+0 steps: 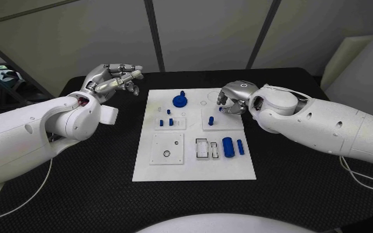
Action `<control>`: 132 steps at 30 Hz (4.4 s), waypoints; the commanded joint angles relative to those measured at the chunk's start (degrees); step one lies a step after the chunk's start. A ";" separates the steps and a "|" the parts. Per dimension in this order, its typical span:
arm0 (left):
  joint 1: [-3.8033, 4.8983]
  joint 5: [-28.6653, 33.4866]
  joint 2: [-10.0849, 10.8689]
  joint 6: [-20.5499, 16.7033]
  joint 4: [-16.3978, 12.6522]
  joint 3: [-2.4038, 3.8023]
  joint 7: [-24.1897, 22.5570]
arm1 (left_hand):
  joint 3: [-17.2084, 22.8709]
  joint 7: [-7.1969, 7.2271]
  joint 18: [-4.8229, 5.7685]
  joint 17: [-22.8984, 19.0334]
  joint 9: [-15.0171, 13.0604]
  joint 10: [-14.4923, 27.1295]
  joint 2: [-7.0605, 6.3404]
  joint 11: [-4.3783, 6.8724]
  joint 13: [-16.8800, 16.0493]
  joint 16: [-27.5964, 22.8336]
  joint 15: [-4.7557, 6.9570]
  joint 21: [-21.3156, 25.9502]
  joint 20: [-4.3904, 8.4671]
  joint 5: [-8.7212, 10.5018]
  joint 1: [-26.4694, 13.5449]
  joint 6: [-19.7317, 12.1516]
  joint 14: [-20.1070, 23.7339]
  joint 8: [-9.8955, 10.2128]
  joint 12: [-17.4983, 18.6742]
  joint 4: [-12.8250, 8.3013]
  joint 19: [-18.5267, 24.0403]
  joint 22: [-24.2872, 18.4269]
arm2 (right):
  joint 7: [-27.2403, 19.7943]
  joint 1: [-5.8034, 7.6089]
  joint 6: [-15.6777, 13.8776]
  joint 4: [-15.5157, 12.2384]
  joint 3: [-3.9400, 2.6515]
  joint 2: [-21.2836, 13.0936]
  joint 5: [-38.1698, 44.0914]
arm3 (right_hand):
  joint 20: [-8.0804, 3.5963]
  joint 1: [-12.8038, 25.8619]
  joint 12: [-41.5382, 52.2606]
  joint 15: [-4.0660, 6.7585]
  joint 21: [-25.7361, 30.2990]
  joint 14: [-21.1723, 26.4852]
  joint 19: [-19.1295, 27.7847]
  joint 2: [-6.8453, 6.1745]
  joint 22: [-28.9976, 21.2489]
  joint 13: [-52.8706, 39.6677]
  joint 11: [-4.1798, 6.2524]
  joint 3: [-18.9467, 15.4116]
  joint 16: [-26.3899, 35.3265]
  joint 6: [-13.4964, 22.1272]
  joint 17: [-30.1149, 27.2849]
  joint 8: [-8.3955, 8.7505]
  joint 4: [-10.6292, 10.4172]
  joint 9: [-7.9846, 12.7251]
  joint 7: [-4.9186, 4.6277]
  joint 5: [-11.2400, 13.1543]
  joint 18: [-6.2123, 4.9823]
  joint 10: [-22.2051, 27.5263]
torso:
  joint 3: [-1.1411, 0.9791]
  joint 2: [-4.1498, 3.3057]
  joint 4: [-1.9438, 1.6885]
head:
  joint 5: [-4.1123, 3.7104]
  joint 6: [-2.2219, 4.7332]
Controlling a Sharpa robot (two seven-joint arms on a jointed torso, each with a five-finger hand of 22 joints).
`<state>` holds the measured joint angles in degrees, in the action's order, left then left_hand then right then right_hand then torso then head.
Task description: Assemble the parts on the task board
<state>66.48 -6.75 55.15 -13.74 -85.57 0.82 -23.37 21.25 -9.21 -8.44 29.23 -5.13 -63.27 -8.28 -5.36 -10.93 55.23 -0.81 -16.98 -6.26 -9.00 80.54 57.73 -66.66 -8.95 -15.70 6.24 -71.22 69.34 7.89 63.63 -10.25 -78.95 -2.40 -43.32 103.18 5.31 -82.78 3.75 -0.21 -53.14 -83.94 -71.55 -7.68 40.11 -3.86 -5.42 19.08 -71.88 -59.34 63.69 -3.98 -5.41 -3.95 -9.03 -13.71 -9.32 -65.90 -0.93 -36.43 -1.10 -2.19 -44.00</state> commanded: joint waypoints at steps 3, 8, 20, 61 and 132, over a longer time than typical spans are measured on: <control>0.04 1.01 0.01 0.88 -0.39 0.06 -1.10 | -0.33 -0.18 -1.95 -0.06 0.07 0.43 0.41 0.04 -0.09 -0.29 -0.12 0.39 -0.20 0.07 0.37 -0.25 0.44 -0.31 -0.34 -0.16 0.20 -0.07 | 0.16 -0.19 1.17 0.44 0.06 0.42 0.96 | 0.18 -0.38 0.05 -0.42 -1.33 -2.67 0.33 -0.08 1.22 0.06 -0.19 1.17 -1.04 -0.23 0.60 0.04 0.09 -0.05 -0.19 -0.32 0.74 0.07 | -0.01 0.03 0.09 | -0.02 -0.25; 0.04 1.02 0.04 0.90 -0.33 0.06 -0.88 | -0.39 -0.26 -1.95 -0.10 0.09 0.51 0.47 -0.02 -0.10 -0.30 -0.15 0.46 -0.22 0.07 0.41 -0.31 0.46 -0.33 -0.41 -0.20 0.16 -0.16 | -0.21 -0.31 1.64 0.55 0.08 0.72 0.97 | 0.08 -0.66 0.37 -0.17 -3.05 -2.74 0.23 0.52 3.04 -0.05 0.18 2.53 -2.08 -1.39 1.54 -0.37 0.50 -0.23 0.14 -0.41 0.88 -1.15 | -0.01 0.09 -0.01 | 0.05 -0.49; 0.04 1.02 0.05 0.90 -0.11 0.06 -0.35 | -0.60 -0.40 -1.93 -0.18 0.13 0.71 0.65 -0.14 -0.11 -0.30 -0.25 0.63 -0.28 0.10 0.24 -0.45 0.46 -0.34 -0.54 -0.08 0.08 -0.36 | -0.60 -0.46 3.44 1.02 0.09 1.25 0.88 | -0.26 0.06 0.23 0.16 -5.43 -2.63 0.76 0.35 5.35 -0.07 0.63 4.77 -3.15 -2.94 2.14 -0.53 1.38 -0.31 0.47 -2.91 1.06 -2.95 | -0.01 0.12 0.08 | 0.17 -0.56; 0.01 1.02 -0.26 1.04 0.84 0.06 1.45 | -0.88 -0.76 -1.93 -0.40 0.30 1.53 0.97 -0.41 -0.11 -0.29 -0.44 1.06 -0.38 0.05 0.76 -1.12 0.55 -0.28 -0.85 -0.47 -0.18 -0.88 | -1.08 -0.88 -2.42 -1.46 0.01 -0.41 1.77 | -0.60 -0.80 0.49 1.00 -8.75 -2.56 0.67 1.24 8.90 -0.56 1.47 6.63 -4.58 -5.98 3.16 -1.38 4.23 -0.94 0.99 -1.43 1.40 -6.06 | -0.02 0.17 0.09 | -0.06 -0.71; 0.02 1.02 -4.35 1.87 1.89 0.07 2.85 | -1.26 -0.98 -1.90 -0.57 0.37 2.01 1.22 -0.62 -0.11 -0.29 -0.61 1.38 -0.50 0.09 0.54 -1.45 0.69 -0.34 -1.15 -0.32 -0.30 -1.24 | -3.60 -4.01 -1.62 -10.49 3.54 9.07 -0.09 | -0.44 -0.60 0.08 1.01 -9.33 -2.58 0.72 1.24 9.46 -0.49 1.28 6.82 -4.99 -5.93 3.58 -1.11 4.68 -0.93 0.68 -1.81 1.50 -5.97 | 0.14 0.33 0.03 | 12.72 -5.38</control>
<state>66.41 -5.97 50.88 -12.64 -83.70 0.83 -20.50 20.30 -10.23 -8.44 28.73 -4.82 -61.85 -7.53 -5.97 -10.98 55.24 -1.24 -15.65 -6.47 -9.00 81.29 56.70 -66.24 -8.94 -16.63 5.93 -71.44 68.20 4.92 59.66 -12.53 -89.31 1.13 -34.35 103.03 4.90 -83.39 4.12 0.42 -62.09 -84.14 -70.75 -6.63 49.48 -4.30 -3.91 25.96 -76.65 -64.96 67.25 -5.24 -1.06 -4.81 -8.10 -15.26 -8.45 -71.53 -0.79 -36.12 -1.05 10.43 -49.23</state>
